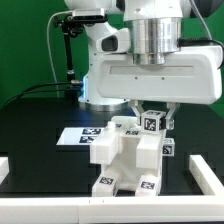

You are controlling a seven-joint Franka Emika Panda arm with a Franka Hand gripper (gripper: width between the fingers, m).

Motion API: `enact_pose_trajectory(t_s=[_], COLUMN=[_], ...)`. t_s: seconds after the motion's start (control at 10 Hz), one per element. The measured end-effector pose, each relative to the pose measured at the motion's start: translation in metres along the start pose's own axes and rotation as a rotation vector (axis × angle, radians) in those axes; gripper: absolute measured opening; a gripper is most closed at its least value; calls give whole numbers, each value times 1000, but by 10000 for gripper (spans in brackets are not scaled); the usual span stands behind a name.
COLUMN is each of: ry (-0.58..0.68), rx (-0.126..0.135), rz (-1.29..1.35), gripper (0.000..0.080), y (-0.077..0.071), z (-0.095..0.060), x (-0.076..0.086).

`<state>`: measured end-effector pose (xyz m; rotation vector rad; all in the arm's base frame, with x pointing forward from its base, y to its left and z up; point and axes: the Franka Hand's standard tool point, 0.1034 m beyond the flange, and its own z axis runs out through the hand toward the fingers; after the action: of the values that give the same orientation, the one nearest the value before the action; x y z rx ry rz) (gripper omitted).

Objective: Assemble chair

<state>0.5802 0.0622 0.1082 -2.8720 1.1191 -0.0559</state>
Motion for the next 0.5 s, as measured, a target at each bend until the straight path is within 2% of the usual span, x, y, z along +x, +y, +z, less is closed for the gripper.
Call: enact_pose_trajectory(t_s=[0.3,0.5], ry=[-2,-22], rx=[1,20], rz=[385,517], gripper=[281,281], y=[-6,-7], z=[1,1], x=[-7,-6])
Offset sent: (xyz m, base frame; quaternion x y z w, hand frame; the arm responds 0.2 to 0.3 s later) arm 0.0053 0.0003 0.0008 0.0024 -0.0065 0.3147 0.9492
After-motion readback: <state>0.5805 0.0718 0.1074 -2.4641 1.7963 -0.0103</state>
